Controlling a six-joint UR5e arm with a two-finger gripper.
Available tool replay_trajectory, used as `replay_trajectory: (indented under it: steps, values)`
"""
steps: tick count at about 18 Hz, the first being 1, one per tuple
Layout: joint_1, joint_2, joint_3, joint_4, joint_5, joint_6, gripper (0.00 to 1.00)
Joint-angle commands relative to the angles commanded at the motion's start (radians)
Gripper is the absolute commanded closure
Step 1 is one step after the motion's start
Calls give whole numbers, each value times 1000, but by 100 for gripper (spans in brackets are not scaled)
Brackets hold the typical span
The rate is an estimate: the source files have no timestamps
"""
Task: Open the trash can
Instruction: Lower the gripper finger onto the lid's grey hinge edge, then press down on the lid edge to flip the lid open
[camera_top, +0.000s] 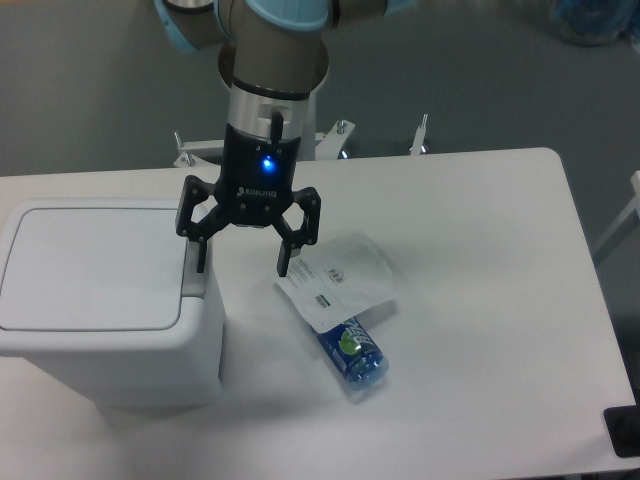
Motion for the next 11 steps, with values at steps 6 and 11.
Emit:
replay_trajectory:
  steps: [6,11]
  values:
    - [0,-9,-2,0,0,3,0]
    - [0,-14,-3,0,2,5,0]
